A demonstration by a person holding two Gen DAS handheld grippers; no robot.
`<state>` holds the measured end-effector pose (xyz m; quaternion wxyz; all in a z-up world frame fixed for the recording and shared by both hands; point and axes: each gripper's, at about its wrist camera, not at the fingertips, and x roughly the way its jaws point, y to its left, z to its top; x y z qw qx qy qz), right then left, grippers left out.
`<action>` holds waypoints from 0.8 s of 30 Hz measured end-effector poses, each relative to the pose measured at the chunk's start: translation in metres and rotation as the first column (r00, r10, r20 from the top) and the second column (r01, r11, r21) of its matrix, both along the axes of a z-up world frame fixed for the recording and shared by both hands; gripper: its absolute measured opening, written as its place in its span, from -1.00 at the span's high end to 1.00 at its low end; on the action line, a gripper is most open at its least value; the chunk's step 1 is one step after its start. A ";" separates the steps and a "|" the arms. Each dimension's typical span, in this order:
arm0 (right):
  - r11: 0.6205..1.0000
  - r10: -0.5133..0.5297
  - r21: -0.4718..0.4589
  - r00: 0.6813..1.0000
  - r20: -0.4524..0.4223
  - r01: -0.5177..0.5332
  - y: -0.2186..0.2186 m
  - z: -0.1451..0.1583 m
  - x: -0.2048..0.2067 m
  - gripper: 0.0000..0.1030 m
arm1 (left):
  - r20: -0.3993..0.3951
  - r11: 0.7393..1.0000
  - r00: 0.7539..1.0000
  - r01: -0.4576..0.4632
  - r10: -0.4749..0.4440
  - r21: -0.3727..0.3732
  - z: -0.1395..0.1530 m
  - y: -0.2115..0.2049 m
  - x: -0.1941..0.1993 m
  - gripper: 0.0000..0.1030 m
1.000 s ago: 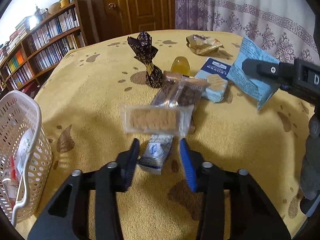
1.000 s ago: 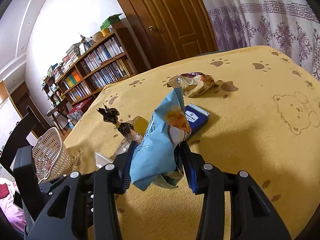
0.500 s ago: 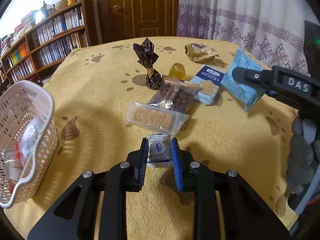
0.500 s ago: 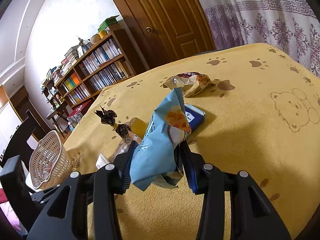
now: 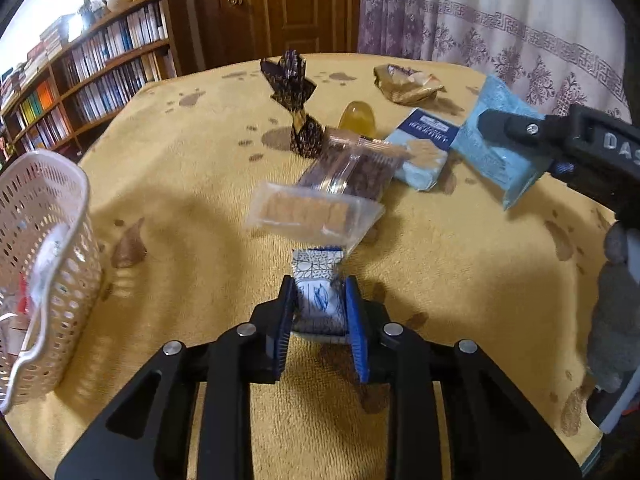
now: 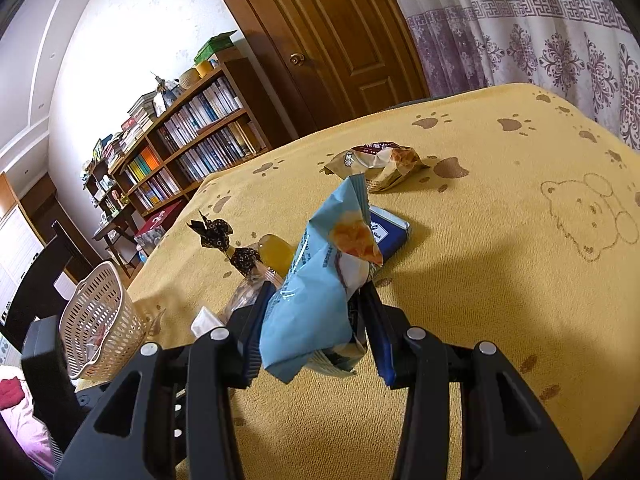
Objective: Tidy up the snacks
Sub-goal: 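Carry the silver candy into the basket and open the left gripper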
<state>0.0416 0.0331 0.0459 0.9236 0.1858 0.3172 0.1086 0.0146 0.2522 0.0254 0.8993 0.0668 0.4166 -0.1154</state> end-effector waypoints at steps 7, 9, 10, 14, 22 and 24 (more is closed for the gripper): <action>1.000 -0.003 0.001 1.000 0.000 0.003 0.000 -0.001 0.000 0.15 | 0.027 0.999 0.999 -0.018 0.019 -0.035 0.006 0.007 -0.008 0.54; 1.000 -0.006 0.002 1.000 -0.002 0.006 0.000 -0.003 -0.001 0.15 | 0.043 0.998 0.999 -0.029 0.031 -0.047 0.012 0.011 -0.012 0.54; 1.000 -0.007 0.002 1.000 -0.003 0.007 0.001 -0.004 -0.001 0.15 | 0.055 0.998 0.998 -0.032 0.035 -0.055 0.017 0.013 -0.014 0.54; 1.000 -0.009 0.002 1.000 -0.009 0.009 -0.001 -0.005 0.000 0.15 | 0.095 0.996 0.994 -0.051 0.058 -0.073 0.034 0.024 -0.022 0.54; 1.000 -0.013 -0.003 1.000 -0.014 0.013 -0.001 -0.006 0.000 0.15 | 0.179 0.984 0.970 -0.148 0.163 -0.094 0.070 0.059 -0.032 0.54; 1.000 -0.014 -0.005 1.000 -0.016 0.014 0.000 -0.006 0.000 0.15 | 0.199 0.979 0.960 -0.179 0.196 -0.099 0.079 0.074 -0.034 0.54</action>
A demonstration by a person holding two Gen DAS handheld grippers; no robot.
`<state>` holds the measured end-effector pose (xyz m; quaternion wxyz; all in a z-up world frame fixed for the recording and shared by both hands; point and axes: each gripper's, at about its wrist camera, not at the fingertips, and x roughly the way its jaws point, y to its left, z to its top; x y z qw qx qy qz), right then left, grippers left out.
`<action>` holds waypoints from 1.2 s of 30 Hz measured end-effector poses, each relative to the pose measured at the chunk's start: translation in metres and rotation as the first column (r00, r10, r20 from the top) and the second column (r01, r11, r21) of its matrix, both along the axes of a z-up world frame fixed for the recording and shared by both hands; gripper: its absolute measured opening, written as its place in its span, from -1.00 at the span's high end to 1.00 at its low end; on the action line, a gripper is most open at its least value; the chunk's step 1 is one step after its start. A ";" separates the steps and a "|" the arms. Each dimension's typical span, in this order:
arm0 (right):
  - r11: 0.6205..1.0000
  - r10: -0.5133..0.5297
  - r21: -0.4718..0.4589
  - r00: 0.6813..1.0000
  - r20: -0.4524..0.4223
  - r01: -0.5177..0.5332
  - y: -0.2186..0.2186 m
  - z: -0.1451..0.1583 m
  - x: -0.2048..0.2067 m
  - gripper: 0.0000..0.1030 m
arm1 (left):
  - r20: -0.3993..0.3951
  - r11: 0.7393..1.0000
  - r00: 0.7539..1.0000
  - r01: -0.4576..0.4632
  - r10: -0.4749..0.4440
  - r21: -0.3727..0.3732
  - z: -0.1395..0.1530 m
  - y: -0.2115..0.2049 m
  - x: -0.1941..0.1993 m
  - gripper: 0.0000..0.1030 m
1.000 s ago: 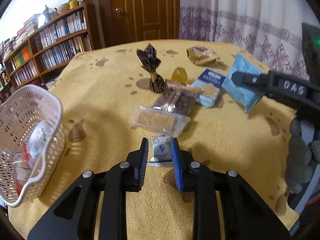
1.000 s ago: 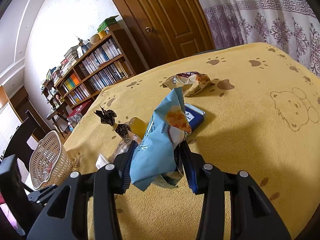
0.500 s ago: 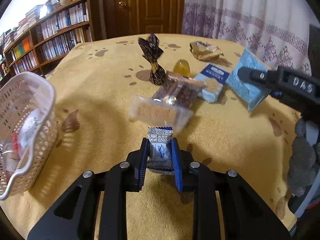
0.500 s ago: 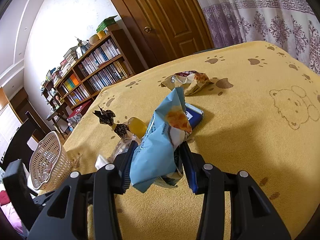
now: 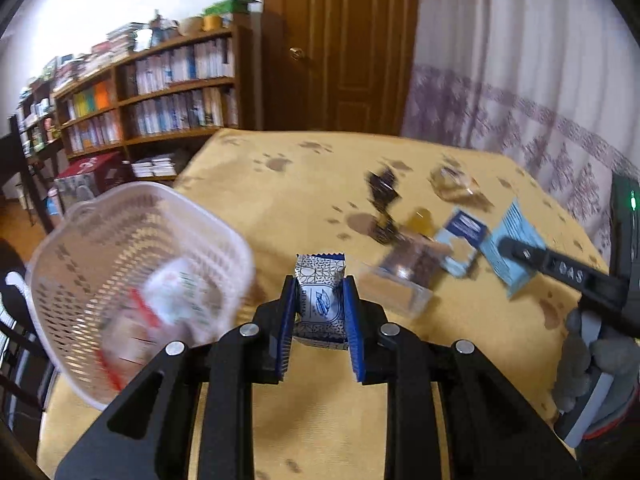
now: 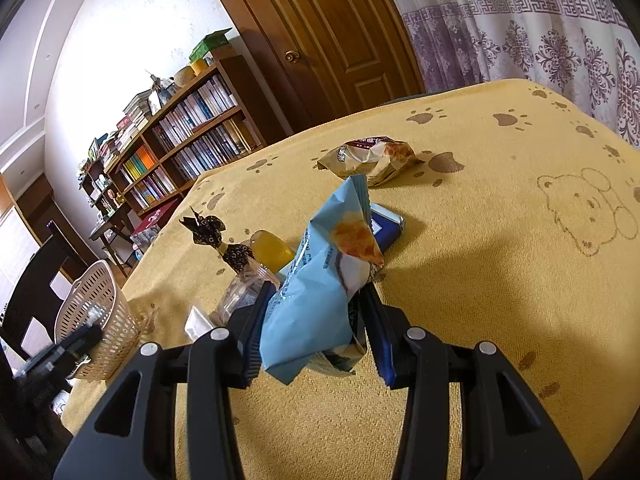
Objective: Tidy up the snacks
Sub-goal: 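Carry the silver candy into the basket and open the left gripper, then carry the blue snack bag into the basket and open the right gripper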
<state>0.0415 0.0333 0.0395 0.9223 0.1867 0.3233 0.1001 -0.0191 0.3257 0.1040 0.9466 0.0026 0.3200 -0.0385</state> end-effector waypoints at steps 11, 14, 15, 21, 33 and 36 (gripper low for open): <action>1.000 -0.004 -0.015 1.000 -0.011 0.004 0.002 -0.001 0.002 0.15 | 0.049 0.985 0.984 -0.174 0.174 -0.008 0.021 0.071 -0.004 0.54; 1.000 -0.005 -0.019 1.000 -0.013 0.004 0.003 -0.002 0.002 0.15 | 0.059 0.979 0.977 -0.206 0.206 -0.008 0.024 0.087 -0.005 0.54; 1.000 -0.005 -0.021 1.000 -0.014 0.004 0.004 -0.002 0.002 0.15 | 0.063 0.976 0.974 -0.218 0.217 -0.006 0.025 0.091 -0.005 0.54; 1.000 -0.006 -0.027 1.000 -0.016 0.005 0.004 -0.003 0.003 0.15 | 0.078 0.952 0.949 -0.305 0.305 -0.017 0.028 0.116 -0.007 -0.28; 0.999 0.002 -0.042 1.000 -0.006 -0.002 0.009 -0.002 0.002 0.15 | 0.155 0.904 0.895 -0.427 0.418 0.030 0.045 0.135 -0.021 -0.94; 0.999 0.007 -0.044 1.000 0.003 -0.007 0.012 0.001 0.000 0.15 | 0.151 0.898 0.888 -0.439 0.434 0.006 0.050 0.141 -0.024 -0.94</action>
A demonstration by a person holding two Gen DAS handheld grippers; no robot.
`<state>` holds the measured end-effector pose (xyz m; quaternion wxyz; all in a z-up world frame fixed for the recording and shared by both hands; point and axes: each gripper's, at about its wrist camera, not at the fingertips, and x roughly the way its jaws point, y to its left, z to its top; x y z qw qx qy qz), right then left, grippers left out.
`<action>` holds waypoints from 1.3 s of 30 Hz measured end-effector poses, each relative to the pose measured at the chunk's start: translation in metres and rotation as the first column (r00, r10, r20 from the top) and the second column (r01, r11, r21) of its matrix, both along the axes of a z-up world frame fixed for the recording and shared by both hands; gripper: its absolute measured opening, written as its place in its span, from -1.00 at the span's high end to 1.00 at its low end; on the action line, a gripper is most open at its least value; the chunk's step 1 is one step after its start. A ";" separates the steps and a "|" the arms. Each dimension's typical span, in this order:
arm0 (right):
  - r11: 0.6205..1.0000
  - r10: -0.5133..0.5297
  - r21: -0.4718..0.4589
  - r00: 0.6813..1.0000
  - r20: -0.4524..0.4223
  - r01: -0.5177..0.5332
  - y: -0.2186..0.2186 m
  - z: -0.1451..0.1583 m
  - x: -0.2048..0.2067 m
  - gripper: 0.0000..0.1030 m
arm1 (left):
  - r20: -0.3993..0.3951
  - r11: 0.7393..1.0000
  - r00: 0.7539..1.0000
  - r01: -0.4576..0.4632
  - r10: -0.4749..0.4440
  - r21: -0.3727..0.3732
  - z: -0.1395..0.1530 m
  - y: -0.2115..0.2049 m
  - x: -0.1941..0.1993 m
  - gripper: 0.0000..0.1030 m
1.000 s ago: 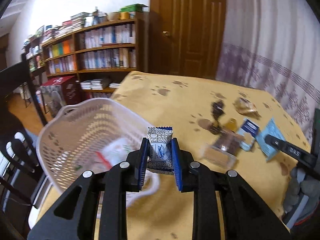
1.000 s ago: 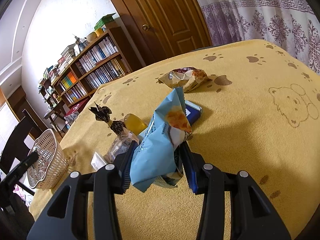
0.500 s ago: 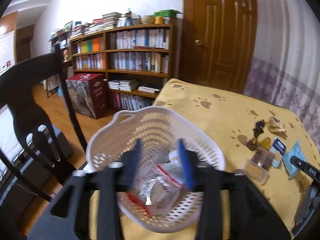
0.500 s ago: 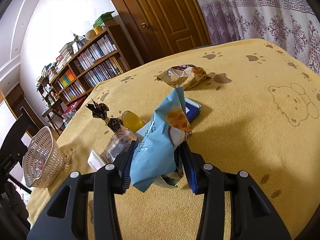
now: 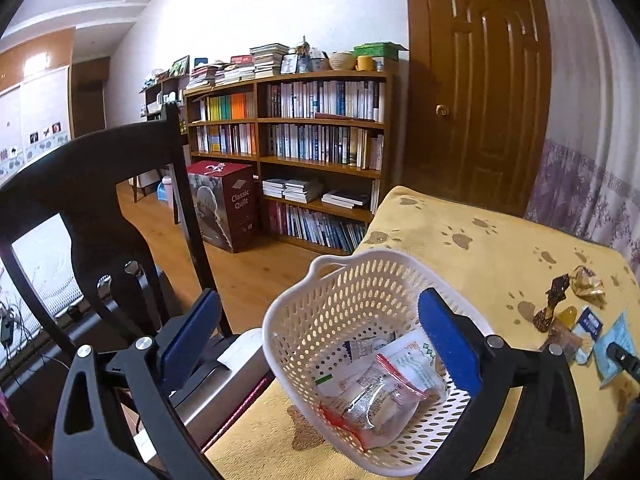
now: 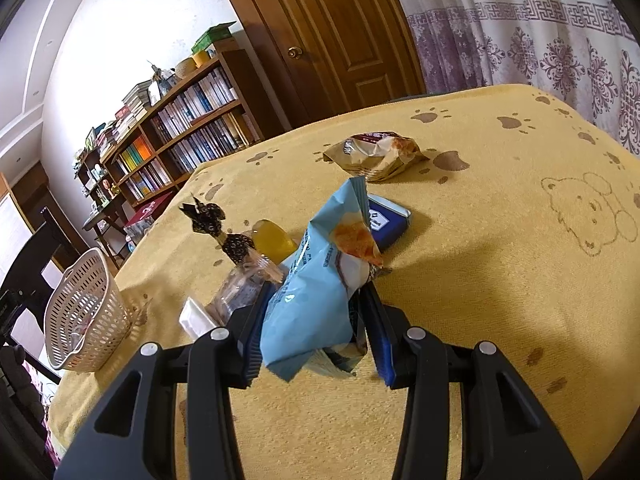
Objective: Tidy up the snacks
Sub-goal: 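Carry the blue snack bag into the basket and open the right gripper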
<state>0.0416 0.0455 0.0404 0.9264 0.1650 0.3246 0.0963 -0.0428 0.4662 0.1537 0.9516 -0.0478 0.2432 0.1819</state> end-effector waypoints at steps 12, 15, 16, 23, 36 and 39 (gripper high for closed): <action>0.982 0.182 0.033 0.980 0.083 -0.185 0.072 0.045 -0.013 0.15 | 0.053 0.996 0.995 -0.081 0.082 -0.027 0.020 0.025 -0.021 -0.94; 0.972 0.230 0.022 0.967 0.110 -0.233 0.095 0.056 -0.019 0.15 | 0.067 0.996 0.994 -0.080 0.081 -0.025 0.024 0.027 -0.026 -0.94; 0.969 0.243 0.024 0.963 0.114 -0.247 0.102 0.059 -0.022 0.15 | 0.073 0.996 0.994 -0.086 0.088 -0.025 0.026 0.028 -0.028 -0.94; 0.932 0.354 0.028 0.925 0.141 -0.361 0.152 0.081 -0.031 0.15 | 0.086 0.993 0.991 -0.094 0.100 -0.073 0.030 0.039 -0.033 -0.94; 0.870 0.491 -0.028 0.864 0.111 -0.492 0.252 0.087 -0.022 0.00 | 0.114 0.994 0.989 -0.090 0.097 -0.065 0.038 0.034 -0.038 -0.94; 0.875 0.484 -0.028 0.868 0.116 -0.484 0.256 0.085 -0.019 -0.13 | 0.115 0.992 0.988 -0.091 0.101 -0.084 0.039 0.035 -0.039 -0.94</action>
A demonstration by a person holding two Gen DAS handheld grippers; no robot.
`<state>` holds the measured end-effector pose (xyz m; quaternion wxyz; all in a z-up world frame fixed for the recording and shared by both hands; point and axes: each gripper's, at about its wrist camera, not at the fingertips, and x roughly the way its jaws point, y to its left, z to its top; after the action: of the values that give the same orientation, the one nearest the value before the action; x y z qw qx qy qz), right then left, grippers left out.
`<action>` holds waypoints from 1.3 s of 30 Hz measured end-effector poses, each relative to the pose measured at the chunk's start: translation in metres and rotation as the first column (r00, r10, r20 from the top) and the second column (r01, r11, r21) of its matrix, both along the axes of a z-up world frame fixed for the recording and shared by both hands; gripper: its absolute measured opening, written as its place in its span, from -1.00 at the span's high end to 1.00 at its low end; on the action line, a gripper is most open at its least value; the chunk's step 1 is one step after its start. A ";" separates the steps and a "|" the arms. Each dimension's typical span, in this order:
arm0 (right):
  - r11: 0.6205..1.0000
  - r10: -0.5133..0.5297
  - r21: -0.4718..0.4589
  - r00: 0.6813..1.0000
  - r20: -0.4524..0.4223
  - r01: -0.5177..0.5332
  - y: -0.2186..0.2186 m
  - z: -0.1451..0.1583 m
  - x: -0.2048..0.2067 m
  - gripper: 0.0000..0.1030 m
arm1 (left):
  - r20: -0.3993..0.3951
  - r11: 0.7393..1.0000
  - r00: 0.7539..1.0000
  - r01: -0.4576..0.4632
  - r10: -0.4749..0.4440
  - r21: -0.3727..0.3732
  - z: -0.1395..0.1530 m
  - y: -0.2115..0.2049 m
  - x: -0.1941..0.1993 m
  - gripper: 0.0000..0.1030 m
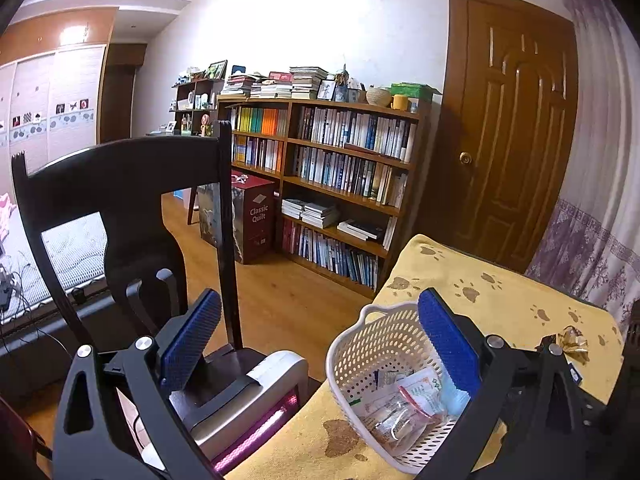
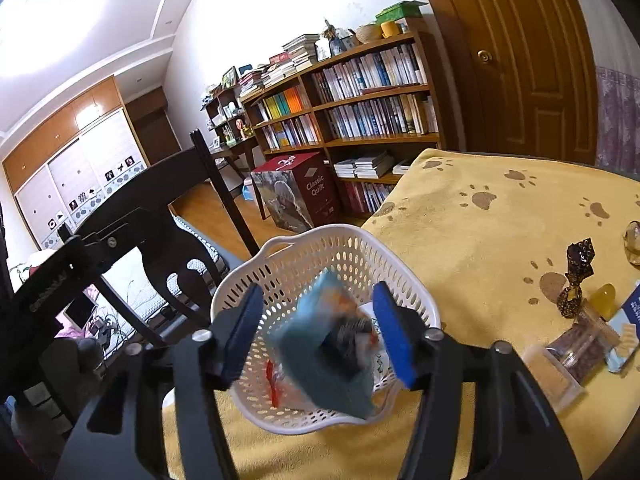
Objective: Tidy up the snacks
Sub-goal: 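Carry the blue snack bag into the basket and open the right gripper, then move the right gripper toward the blue cracker box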
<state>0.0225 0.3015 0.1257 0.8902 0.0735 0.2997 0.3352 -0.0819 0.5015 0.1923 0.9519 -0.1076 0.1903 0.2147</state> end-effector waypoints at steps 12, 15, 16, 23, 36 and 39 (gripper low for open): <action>0.997 -0.071 0.015 0.996 -0.051 0.072 -0.027 -0.019 -0.001 -0.13 | -0.012 1.000 1.000 0.010 -0.010 -0.004 -0.003 -0.007 0.004 -0.94; 0.995 -0.095 0.006 0.994 -0.047 0.095 -0.033 -0.022 -0.002 -0.15 | -0.016 1.000 1.000 0.016 -0.016 0.009 -0.003 -0.013 0.005 -0.94; 0.995 -0.104 0.003 0.993 -0.047 0.104 -0.036 -0.024 -0.002 -0.15 | -0.018 1.000 1.000 0.019 -0.019 0.014 -0.003 -0.014 0.006 -0.94; 0.984 -0.178 0.013 0.980 -0.083 0.180 -0.066 -0.039 0.004 -0.15 | -0.033 0.998 0.999 0.044 -0.043 0.038 -0.006 -0.027 0.011 -0.94; 0.917 -0.393 0.018 0.910 -0.129 0.399 -0.162 -0.063 0.019 -0.15 | -0.066 0.990 0.992 0.115 -0.109 0.087 -0.014 -0.057 0.020 -0.94; 0.896 -0.440 0.005 0.887 -0.138 0.445 -0.186 -0.070 0.022 -0.15 | -0.080 0.985 0.989 0.136 -0.127 0.109 -0.017 -0.067 0.023 -0.94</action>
<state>0.0448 0.1158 0.0561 0.9195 0.1785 0.3276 0.1235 -0.0591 0.4341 0.1757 0.9610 -0.0323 0.2190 0.1655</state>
